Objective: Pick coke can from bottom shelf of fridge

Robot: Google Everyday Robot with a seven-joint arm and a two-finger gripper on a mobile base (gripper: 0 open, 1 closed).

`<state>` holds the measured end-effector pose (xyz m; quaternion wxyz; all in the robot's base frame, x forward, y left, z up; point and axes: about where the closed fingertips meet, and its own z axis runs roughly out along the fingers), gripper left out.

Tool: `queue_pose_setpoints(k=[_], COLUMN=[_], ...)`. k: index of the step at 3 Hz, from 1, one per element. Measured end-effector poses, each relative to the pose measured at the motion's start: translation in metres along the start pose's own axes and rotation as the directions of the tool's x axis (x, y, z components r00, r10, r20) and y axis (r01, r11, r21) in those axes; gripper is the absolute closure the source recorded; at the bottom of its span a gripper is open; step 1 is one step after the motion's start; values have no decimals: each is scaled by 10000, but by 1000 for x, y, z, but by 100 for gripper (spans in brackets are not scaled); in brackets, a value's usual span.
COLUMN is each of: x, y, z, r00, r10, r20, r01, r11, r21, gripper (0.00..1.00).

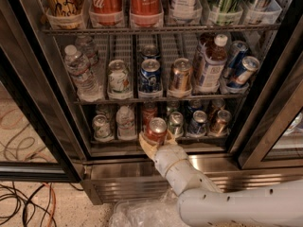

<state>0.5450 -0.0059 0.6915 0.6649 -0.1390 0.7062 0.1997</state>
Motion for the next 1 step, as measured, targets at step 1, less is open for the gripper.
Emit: queue_pose_setpoints(k=[1], x=[-24], y=[26], z=[-33], r00=[9978], r10=[589], r20=[309], r01=[-561], r11=[9949], r21=[-843], gripper=[100])
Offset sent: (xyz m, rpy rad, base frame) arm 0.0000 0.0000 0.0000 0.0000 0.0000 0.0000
